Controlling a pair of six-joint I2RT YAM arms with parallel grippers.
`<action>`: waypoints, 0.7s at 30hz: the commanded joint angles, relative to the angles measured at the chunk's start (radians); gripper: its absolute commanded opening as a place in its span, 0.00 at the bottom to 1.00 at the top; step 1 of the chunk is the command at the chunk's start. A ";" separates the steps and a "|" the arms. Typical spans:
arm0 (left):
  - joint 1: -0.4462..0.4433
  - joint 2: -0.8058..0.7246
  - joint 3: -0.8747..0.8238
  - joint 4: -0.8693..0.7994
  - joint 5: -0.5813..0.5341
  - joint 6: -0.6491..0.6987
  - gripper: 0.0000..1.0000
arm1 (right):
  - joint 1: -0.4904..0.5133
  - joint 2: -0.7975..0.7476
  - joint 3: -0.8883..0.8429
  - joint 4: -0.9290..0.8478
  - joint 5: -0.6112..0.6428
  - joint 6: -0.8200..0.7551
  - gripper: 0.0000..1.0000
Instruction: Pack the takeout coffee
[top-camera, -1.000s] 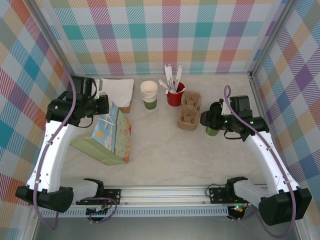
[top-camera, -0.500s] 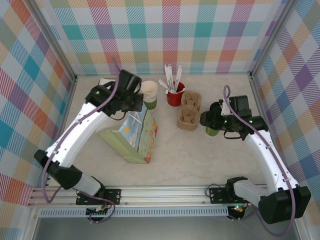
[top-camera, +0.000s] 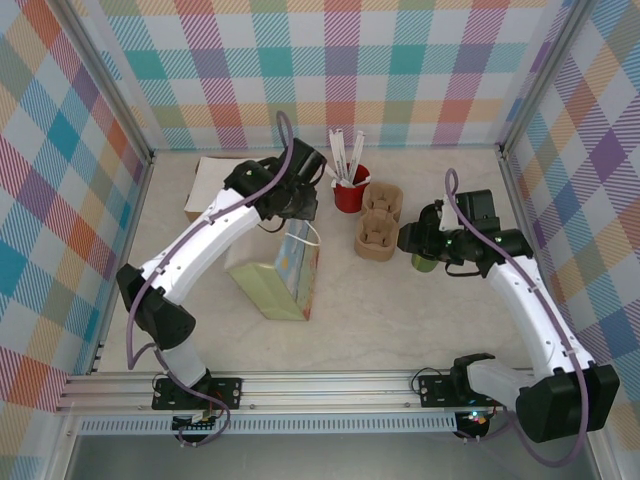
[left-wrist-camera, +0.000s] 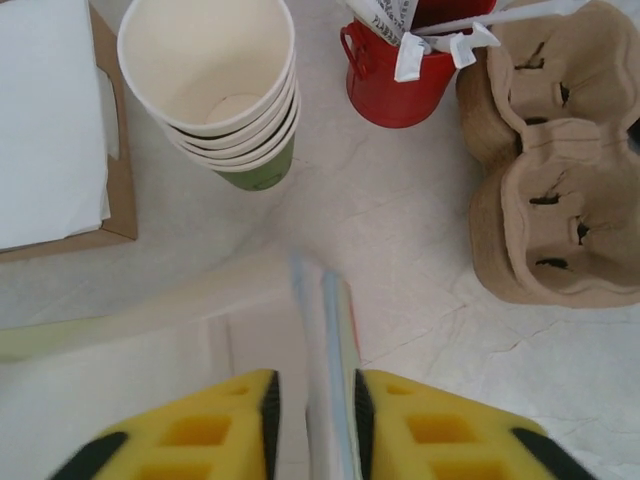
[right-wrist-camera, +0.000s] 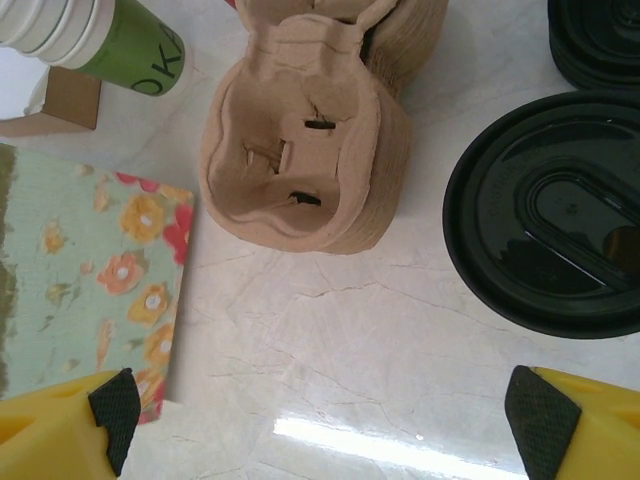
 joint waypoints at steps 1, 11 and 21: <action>-0.013 -0.016 0.063 0.000 0.027 0.006 0.36 | -0.003 0.029 0.032 -0.011 -0.049 0.007 0.93; -0.012 -0.125 0.088 0.005 0.061 0.012 0.64 | -0.003 0.200 0.195 -0.063 -0.076 -0.175 0.86; -0.011 -0.336 -0.092 0.062 -0.135 0.066 0.82 | 0.000 0.412 0.421 -0.161 -0.011 -0.555 0.81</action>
